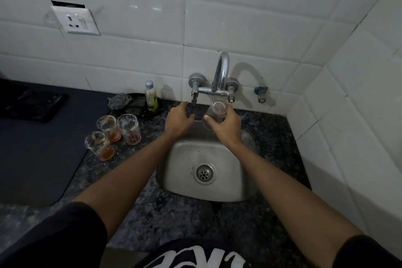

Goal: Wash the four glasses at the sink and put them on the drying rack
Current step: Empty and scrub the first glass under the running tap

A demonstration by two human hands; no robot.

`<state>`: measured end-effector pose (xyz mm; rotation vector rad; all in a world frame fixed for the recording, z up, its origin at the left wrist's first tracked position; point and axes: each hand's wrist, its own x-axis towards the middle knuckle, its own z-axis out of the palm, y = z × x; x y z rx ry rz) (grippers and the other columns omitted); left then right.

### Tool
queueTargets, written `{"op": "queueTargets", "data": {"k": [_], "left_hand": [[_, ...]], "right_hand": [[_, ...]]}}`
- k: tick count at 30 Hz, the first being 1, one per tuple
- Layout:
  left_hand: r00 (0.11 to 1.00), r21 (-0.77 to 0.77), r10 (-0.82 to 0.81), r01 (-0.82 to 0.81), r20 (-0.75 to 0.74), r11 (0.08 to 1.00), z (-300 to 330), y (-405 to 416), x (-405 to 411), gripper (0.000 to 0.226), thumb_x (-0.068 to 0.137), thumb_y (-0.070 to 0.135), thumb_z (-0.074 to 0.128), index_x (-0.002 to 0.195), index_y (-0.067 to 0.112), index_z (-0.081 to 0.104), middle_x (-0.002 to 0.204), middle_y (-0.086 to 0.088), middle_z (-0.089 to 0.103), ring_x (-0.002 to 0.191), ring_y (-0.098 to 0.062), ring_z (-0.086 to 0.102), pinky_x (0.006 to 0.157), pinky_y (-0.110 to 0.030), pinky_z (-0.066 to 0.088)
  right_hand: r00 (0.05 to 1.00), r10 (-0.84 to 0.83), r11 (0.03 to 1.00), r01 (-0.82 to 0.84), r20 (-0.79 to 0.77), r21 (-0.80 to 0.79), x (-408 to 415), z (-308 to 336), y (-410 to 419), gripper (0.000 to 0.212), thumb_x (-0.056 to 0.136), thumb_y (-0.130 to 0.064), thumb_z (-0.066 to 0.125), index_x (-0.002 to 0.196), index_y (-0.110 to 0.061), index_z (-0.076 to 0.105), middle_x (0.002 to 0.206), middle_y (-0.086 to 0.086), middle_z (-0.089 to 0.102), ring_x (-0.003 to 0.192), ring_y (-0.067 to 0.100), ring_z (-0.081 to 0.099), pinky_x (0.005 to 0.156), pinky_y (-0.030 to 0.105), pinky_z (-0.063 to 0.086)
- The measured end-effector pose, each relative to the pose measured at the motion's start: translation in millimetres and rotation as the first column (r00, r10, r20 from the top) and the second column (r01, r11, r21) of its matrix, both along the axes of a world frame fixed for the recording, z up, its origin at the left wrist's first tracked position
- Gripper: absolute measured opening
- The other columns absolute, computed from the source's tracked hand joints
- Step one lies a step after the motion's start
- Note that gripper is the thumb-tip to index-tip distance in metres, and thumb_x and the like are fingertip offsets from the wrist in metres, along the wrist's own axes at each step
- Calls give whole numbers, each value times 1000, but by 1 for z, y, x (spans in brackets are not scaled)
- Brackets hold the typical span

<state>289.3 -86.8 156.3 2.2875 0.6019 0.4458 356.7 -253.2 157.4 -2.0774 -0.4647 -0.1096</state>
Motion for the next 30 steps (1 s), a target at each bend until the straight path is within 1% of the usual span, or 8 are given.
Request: {"op": "queueTargets", "data": {"k": [2,5,6,10,15,20,25,30], "left_hand": [[1000,4,-5,5,0,1000,0,-1,-2,53,87,26,72,136,9,60,122,-16,72,112,-36,68,93,-47,56],[1000,12,1,-1,-9,1000,1,-3,-5,55,87,26,71,138,7,59,127,-17,70,117,-36,66,98,-46,55],[1000,15,4,-4,-13,1000,1,-3,-7,56,87,27,71,138,7,59,128,-17,69,118,-36,65,98,-46,54],[999,11,8,-7,-41,1000,1,-2,-11,59,87,29,71,140,7,57,131,-17,68,121,-35,64,100,-46,53],[998,-8,16,-17,-63,1000,-2,0,-16,64,87,31,71,144,7,54,134,-17,66,123,-34,63,101,-47,54],[997,-9,14,-15,-70,1000,-4,1,-19,65,87,29,70,145,7,53,135,-18,65,124,-35,63,101,-47,54],[998,-26,25,-27,-64,999,-2,1,-27,65,86,29,70,145,7,54,135,-17,66,125,-33,62,102,-45,53],[998,-21,25,-27,-57,999,-1,2,-48,65,86,27,69,146,8,53,135,-15,66,124,-31,63,102,-43,53]], "right_hand": [[1000,-2,1000,2,-7,-21,-1,2,-1,51,72,-43,92,108,-18,65,101,-2,73,91,14,70,82,35,59],[999,-7,1000,6,32,27,-6,6,-1,50,75,-37,92,110,-16,64,101,-4,71,90,12,68,79,22,53],[999,-5,999,4,34,34,-8,6,-1,50,75,-36,92,111,-16,64,101,-4,71,91,12,67,79,21,51],[1000,0,1000,0,31,4,-9,1,-4,53,74,-39,92,113,-16,65,104,-3,71,94,14,68,81,29,55],[999,17,1000,-17,37,-19,-13,-2,-8,56,74,-43,91,116,-16,65,108,-2,73,98,14,69,85,33,58],[999,25,999,-24,32,-32,-15,-3,-10,57,74,-44,90,117,-16,65,110,-1,72,100,17,68,86,33,57],[999,32,999,-32,12,-34,-21,-1,-7,55,74,-43,91,115,-17,65,107,-3,72,97,14,67,81,25,50],[999,44,999,-44,-5,-31,-30,-2,-1,54,73,-42,92,112,-17,65,103,-4,71,91,12,68,80,30,58]]}}
